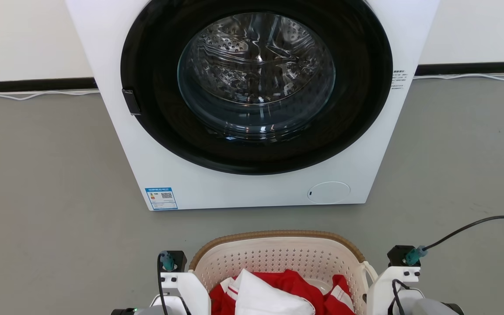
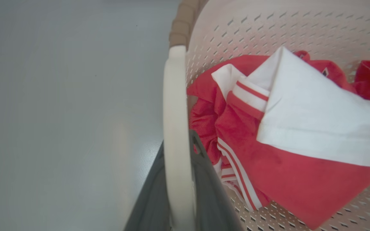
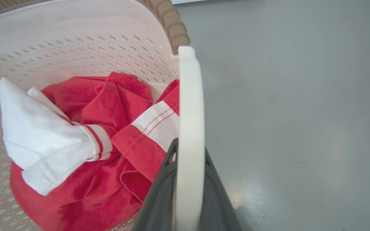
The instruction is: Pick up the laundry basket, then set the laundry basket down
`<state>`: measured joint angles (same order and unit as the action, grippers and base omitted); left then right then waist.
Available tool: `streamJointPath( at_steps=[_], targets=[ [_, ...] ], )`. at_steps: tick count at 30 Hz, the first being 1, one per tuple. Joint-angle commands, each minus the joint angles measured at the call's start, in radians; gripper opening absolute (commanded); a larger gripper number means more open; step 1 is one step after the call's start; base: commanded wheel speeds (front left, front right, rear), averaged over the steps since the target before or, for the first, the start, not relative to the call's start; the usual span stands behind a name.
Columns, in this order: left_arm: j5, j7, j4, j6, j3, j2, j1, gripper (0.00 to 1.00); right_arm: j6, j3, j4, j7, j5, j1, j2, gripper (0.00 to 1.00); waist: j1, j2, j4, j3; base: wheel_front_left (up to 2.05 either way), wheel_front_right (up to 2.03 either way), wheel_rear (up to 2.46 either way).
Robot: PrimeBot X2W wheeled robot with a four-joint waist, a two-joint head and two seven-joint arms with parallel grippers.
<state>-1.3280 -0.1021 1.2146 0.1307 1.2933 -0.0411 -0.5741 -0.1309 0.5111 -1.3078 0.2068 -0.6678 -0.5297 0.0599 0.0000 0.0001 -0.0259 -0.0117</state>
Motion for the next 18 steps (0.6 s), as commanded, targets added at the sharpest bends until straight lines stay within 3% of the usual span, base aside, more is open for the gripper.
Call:
streamJointPath(
  at_steps=[1,18],
  targets=[
    [0.006,0.011,-0.011,-0.005,-0.013,-0.009,-0.027,0.0,0.0,0.01,0.017,-0.007,0.008,-0.025,-0.01,0.0,0.0,-0.0001,0.001,0.0,0.0,0.0,0.0],
    [0.011,0.007,-0.009,-0.004,-0.013,-0.009,-0.026,0.0,0.0,0.006,0.017,-0.002,0.012,-0.024,-0.01,0.0,0.0,-0.0001,0.005,0.004,0.0,0.0,0.0]
  ],
)
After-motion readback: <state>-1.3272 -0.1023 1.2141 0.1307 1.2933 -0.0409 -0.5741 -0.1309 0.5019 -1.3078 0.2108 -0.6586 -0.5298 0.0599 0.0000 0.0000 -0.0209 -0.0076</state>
